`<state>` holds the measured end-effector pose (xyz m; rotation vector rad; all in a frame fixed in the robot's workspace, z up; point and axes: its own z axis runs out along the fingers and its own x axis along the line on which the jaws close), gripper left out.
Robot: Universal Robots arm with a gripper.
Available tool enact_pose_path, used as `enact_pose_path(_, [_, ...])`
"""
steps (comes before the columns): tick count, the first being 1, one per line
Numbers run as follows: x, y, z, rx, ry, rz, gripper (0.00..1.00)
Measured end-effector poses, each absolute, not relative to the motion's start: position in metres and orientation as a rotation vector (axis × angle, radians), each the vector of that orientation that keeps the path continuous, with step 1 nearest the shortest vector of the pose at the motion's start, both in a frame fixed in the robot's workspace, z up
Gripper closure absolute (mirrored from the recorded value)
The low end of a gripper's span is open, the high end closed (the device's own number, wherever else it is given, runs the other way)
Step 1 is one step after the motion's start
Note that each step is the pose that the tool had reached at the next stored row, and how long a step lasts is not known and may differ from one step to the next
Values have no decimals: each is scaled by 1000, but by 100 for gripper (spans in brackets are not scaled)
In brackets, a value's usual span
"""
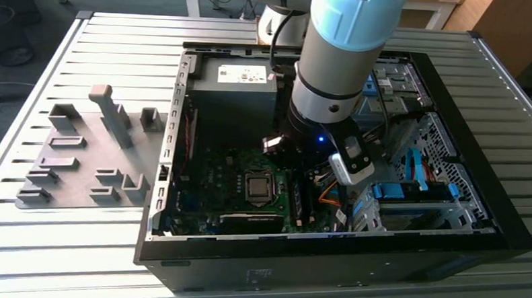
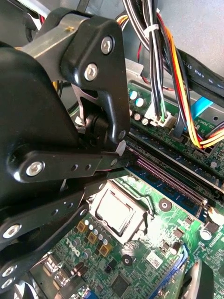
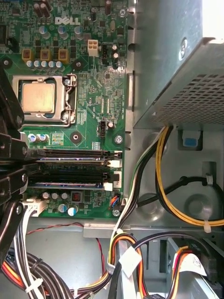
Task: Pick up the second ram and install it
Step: 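Insert the second ram into the second slot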
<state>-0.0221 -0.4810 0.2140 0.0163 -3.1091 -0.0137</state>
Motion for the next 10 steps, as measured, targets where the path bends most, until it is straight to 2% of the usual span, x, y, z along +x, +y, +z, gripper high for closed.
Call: enact_pose_path(10, [-22, -481, 210, 17, -3109, -14, 86])
